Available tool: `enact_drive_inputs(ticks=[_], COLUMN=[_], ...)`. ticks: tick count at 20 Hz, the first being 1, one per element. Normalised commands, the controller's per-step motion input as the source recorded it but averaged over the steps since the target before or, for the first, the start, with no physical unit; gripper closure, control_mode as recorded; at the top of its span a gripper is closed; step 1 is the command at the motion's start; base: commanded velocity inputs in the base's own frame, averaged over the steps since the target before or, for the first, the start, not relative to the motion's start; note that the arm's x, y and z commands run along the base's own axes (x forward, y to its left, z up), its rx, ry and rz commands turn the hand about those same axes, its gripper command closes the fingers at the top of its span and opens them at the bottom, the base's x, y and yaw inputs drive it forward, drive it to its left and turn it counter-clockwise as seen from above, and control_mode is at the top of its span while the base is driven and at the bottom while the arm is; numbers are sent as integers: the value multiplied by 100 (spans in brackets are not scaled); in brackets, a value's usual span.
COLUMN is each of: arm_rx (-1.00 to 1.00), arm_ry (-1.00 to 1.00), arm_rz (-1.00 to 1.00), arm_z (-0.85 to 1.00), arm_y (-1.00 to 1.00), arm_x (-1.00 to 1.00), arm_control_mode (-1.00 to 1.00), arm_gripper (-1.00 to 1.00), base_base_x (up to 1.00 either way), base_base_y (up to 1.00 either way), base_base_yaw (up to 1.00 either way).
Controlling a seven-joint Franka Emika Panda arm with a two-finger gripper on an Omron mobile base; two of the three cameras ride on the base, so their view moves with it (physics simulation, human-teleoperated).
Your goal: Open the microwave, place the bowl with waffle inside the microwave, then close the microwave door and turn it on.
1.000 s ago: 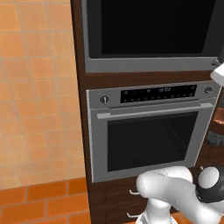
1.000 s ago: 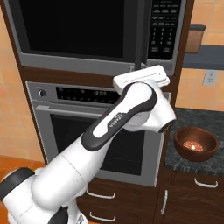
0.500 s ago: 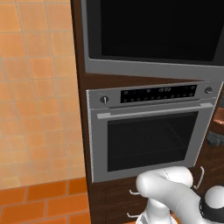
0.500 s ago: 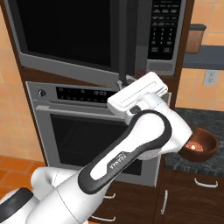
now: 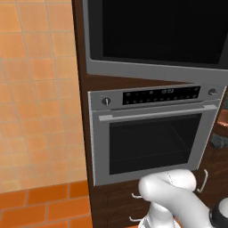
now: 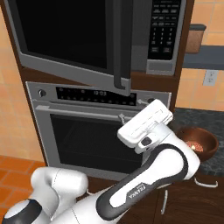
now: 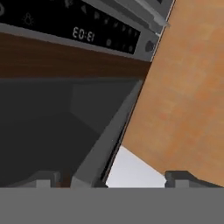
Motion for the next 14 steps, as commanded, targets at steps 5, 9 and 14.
enact_drive_inputs(ticks=[5,9,14], arm_rx=[0,-3,-17], arm_ry=[3,-33,-52], arm_rz=[10,11,0], arm_z=[-2,9,60], arm_y=[-32,-2,79], arm_x=[100,57,-53], arm_control_mode=[-100,-100,-100], arm_gripper=[-100,-100,-100], base_base_x=[0,0,0], base_base_y=[0,0,0], base_base_yaw=[0,0,0])
